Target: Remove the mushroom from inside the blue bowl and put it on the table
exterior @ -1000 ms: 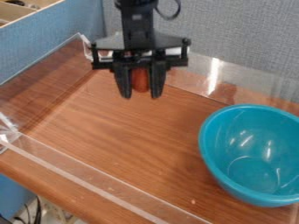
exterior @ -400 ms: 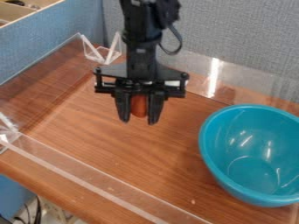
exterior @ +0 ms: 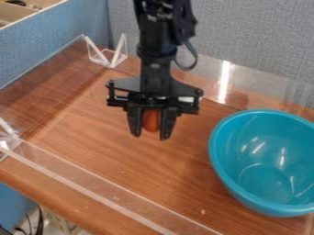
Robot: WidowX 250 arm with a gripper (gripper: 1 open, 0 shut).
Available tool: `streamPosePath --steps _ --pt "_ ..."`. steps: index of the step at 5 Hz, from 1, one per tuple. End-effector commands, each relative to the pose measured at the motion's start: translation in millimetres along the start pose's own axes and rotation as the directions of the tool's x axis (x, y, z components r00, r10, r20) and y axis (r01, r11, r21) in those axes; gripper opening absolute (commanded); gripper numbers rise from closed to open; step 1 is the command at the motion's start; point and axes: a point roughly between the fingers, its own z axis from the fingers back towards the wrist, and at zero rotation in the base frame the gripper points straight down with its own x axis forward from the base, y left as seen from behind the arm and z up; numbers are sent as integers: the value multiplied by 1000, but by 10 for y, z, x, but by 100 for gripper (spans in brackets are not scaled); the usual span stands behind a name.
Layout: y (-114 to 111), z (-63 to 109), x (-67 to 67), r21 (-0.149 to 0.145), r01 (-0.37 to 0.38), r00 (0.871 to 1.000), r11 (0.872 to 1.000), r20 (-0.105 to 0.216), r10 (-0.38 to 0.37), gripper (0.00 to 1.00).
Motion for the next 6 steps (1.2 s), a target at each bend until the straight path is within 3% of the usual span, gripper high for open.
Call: streamPosePath --steps 1,4,6 --pt "-112 56 40 -9 37 999 999 26 -37 0" --pt "-284 94 81 -9 72 997 997 22 -71 0" --pt "-347 311 118 -36 78 996 996 45 -76 0"
